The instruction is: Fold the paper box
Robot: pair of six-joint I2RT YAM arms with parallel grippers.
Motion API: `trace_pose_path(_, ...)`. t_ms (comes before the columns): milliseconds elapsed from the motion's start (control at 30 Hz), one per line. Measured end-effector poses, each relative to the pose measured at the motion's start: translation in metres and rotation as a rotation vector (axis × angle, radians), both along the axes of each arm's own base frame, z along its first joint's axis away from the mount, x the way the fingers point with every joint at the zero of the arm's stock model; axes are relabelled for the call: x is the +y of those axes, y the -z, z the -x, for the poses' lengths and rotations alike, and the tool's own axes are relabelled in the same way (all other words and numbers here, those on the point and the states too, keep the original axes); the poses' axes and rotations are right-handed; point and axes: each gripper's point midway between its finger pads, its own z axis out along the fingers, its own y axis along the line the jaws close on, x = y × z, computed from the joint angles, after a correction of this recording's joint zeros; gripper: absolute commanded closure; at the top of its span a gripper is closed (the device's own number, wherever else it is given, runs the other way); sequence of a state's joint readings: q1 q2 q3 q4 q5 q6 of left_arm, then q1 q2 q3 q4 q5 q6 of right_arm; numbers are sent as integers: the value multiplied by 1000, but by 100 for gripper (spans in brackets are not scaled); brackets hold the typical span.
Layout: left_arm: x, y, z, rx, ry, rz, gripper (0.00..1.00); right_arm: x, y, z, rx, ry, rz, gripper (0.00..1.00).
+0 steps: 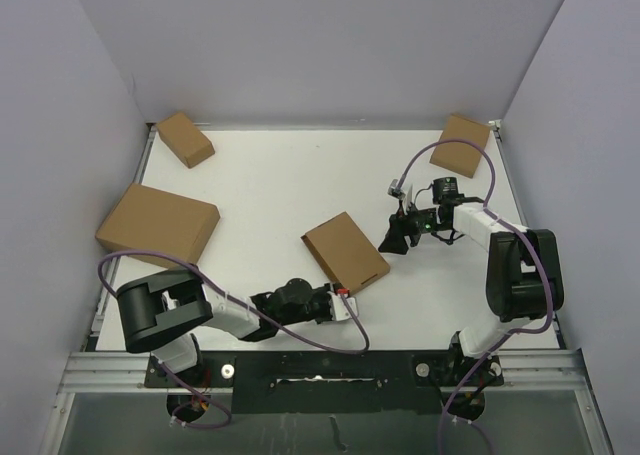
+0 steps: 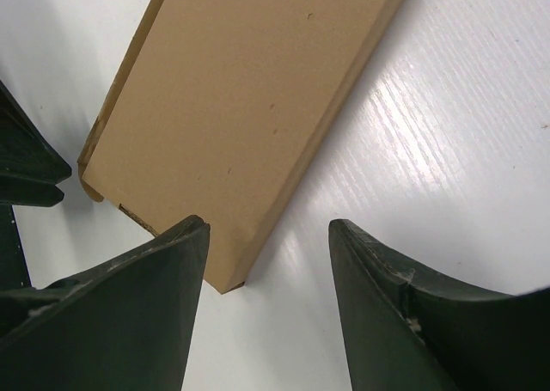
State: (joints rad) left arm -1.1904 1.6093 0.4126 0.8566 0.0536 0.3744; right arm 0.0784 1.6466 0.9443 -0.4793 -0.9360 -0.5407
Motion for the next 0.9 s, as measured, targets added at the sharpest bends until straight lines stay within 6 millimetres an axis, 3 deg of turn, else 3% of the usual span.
trace_pose_path(333,-2,1,-3,-6,-6,-14,82,0,0,0,0,0,-1,42)
trace_pose_path(900,2,17,-1,11,-4,-67,83,1,-1,1,4,-1,-8,42)
